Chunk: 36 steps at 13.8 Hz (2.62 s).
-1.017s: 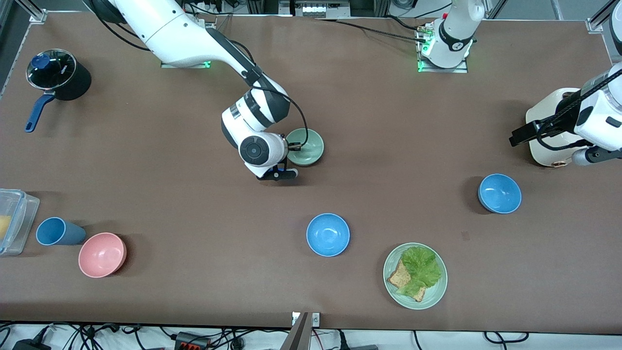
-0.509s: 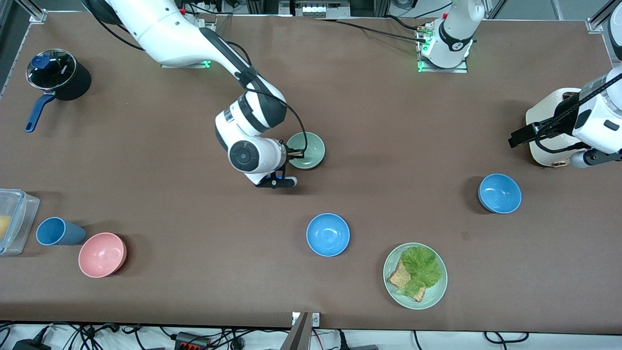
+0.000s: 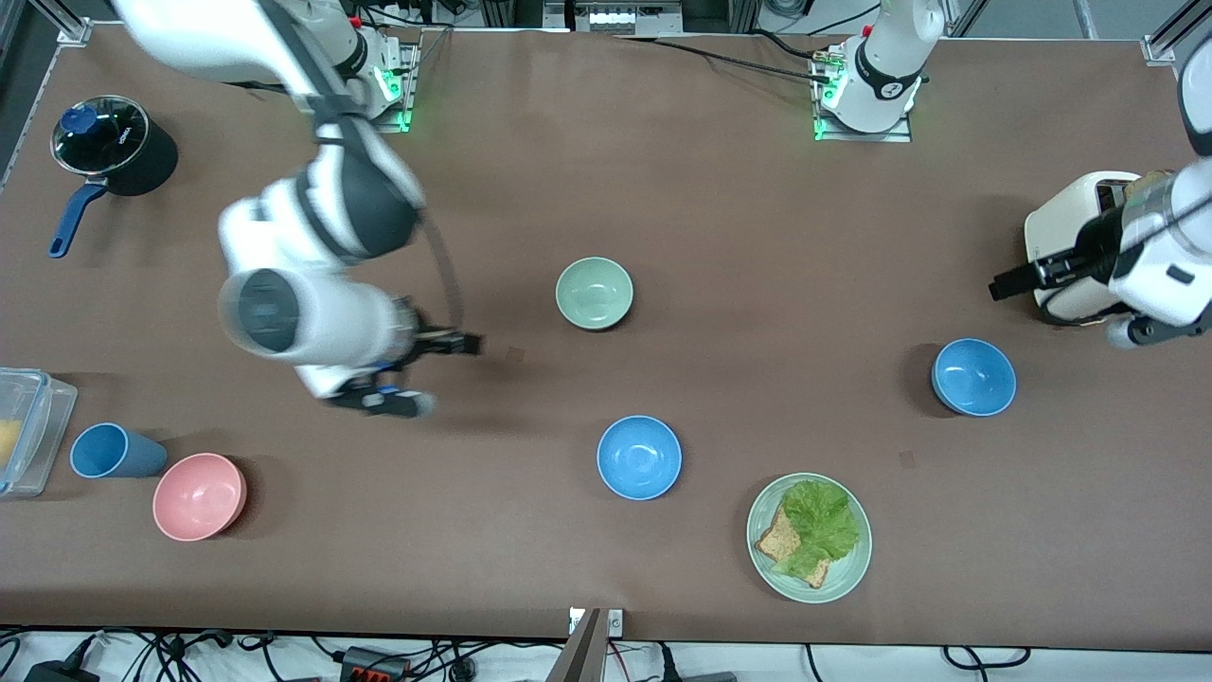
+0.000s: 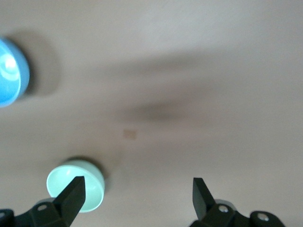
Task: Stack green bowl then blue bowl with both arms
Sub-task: 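Release the green bowl with the right gripper while the left gripper reaches the blue bowl, then close the left gripper on the blue bowl rim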
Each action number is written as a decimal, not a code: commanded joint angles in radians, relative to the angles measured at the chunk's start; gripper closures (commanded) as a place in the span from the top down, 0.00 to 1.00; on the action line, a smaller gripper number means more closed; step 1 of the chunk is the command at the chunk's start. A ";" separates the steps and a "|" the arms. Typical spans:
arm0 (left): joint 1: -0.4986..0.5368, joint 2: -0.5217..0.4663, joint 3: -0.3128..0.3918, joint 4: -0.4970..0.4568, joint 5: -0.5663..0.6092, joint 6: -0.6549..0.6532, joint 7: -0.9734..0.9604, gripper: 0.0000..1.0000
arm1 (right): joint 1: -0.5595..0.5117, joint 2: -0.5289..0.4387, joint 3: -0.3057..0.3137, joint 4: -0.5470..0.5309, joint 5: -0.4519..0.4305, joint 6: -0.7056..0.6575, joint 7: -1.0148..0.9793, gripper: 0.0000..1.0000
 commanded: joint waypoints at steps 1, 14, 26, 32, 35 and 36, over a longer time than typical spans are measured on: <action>0.032 0.083 -0.002 0.011 0.003 0.021 0.101 1.00 | -0.118 -0.036 0.010 0.004 -0.019 -0.019 -0.171 1.00; 0.196 0.168 0.001 -0.280 0.020 0.444 0.403 1.00 | -0.204 -0.272 -0.208 -0.008 -0.070 -0.082 -0.488 1.00; 0.264 0.304 -0.001 -0.336 0.020 0.657 0.528 1.00 | -0.217 -0.585 -0.200 -0.462 -0.125 0.058 -0.485 1.00; 0.270 0.340 -0.002 -0.330 0.020 0.696 0.585 0.75 | -0.220 -0.576 -0.182 -0.416 -0.125 0.050 -0.500 1.00; 0.270 0.340 -0.001 -0.330 0.020 0.694 0.585 0.58 | -0.218 -0.573 -0.182 -0.399 -0.125 0.034 -0.509 1.00; 0.272 0.341 -0.002 -0.330 0.020 0.694 0.585 0.53 | -0.218 -0.573 -0.182 -0.395 -0.125 0.020 -0.511 1.00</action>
